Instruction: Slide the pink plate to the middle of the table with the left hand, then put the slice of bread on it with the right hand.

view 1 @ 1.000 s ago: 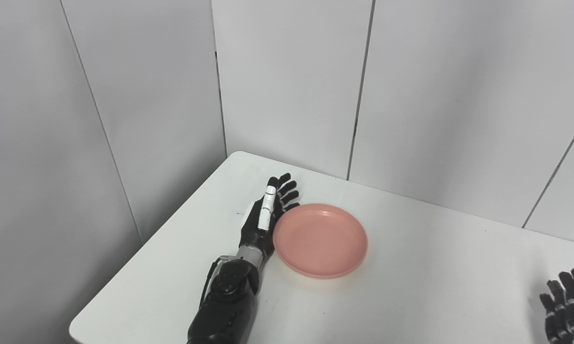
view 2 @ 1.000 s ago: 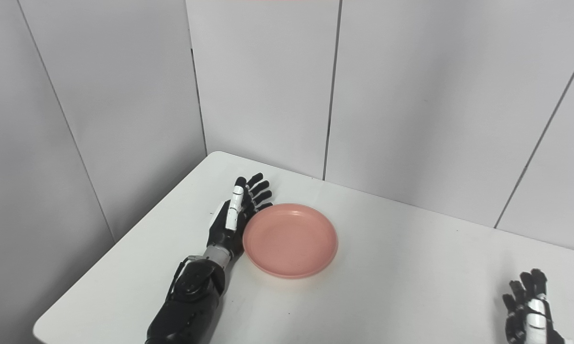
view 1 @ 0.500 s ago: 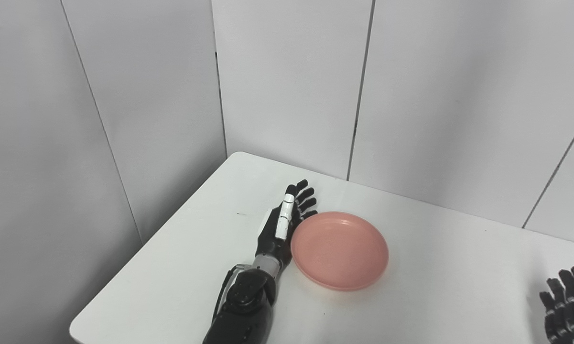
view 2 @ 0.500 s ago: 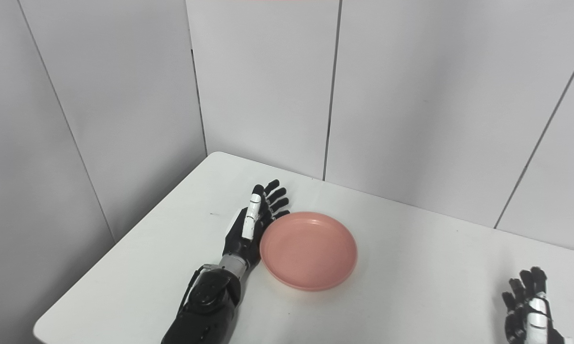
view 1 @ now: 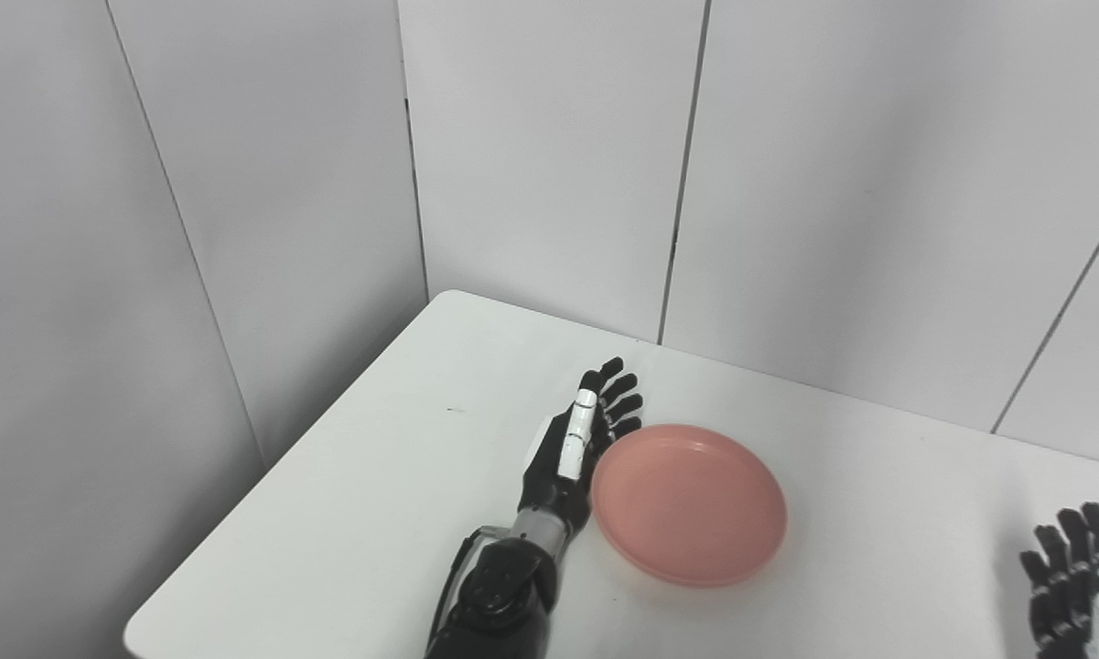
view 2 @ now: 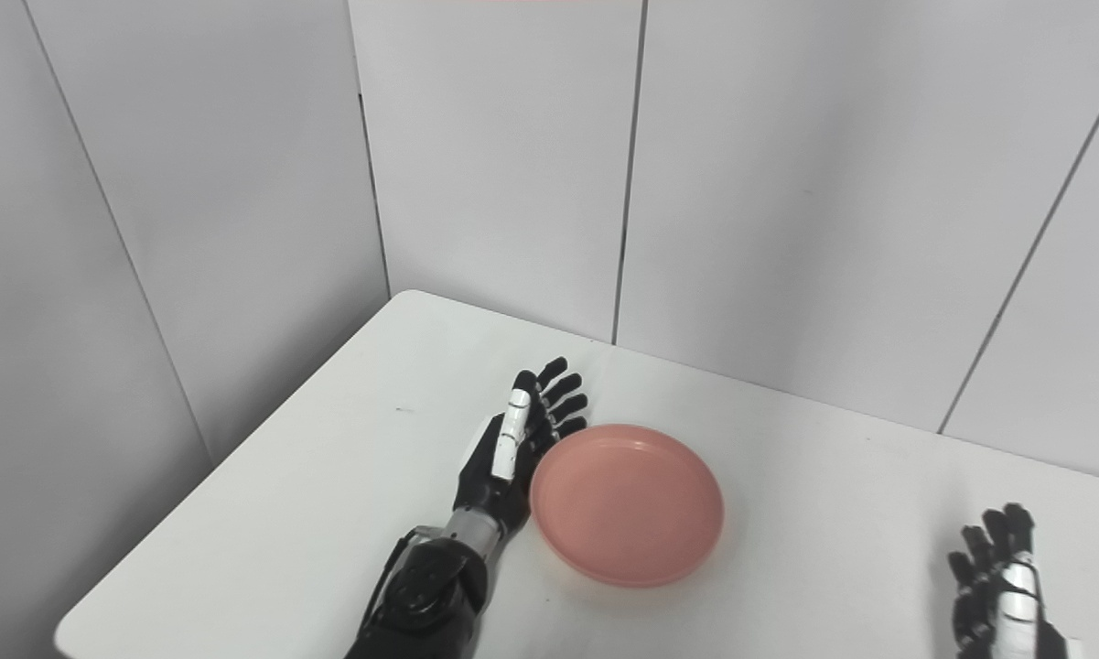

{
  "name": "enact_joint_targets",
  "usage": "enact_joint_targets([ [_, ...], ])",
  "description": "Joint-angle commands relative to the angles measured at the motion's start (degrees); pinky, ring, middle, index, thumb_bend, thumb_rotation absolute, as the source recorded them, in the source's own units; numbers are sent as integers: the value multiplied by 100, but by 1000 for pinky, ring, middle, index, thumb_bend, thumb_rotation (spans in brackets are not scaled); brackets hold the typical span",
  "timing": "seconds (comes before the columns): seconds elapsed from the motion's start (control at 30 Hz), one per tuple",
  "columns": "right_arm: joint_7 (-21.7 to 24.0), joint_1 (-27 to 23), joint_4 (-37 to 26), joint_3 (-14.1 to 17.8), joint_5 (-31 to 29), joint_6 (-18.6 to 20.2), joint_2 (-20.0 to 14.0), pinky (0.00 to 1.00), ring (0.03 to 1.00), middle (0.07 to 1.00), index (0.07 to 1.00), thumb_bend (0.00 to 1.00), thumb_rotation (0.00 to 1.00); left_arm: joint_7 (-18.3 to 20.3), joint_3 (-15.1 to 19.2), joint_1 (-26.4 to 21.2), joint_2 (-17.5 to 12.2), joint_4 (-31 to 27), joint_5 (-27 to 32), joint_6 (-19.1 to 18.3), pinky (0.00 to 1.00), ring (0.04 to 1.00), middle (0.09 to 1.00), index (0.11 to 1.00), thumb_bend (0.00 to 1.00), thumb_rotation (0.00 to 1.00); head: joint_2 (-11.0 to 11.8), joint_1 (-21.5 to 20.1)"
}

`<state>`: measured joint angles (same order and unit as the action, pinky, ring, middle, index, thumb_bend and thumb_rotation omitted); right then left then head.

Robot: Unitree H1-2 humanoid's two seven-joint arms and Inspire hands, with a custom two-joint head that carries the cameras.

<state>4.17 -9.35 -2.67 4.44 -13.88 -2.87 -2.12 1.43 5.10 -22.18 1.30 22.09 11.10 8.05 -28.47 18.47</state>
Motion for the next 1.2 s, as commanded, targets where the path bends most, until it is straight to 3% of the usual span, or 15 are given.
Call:
enact_joint_targets([
  [0.0,-48,-96,-176,-45,136,-64,48,1000,1000,1000,1000,571,915,141,-46,113,35,-102,41,-32,849,891,918,899,761,1000,-5,6],
  [0.5,-315,-119,-226,-229,545,145,325,1000,983,985,986,656,894,439,-219,341,94,-635,130,-527,876,900,918,902,762,1000,-395,-1108],
  [0.67,-355,-105,-324,-321,706,180,342,1000,987,989,996,601,920,602,-242,379,113,-679,208,-579,874,901,924,909,758,1000,-470,-1390],
  [0.73,-382,-100,-369,-355,745,193,393,1000,984,987,995,581,916,616,-268,403,125,-744,198,-661,869,899,924,908,761,1000,-561,-1694],
  [1.17,-434,-142,-482,-437,844,449,490,1000,992,995,997,617,928,663,-472,555,247,-1095,156,-965,877,905,931,911,738,1000,-746,-2151],
])
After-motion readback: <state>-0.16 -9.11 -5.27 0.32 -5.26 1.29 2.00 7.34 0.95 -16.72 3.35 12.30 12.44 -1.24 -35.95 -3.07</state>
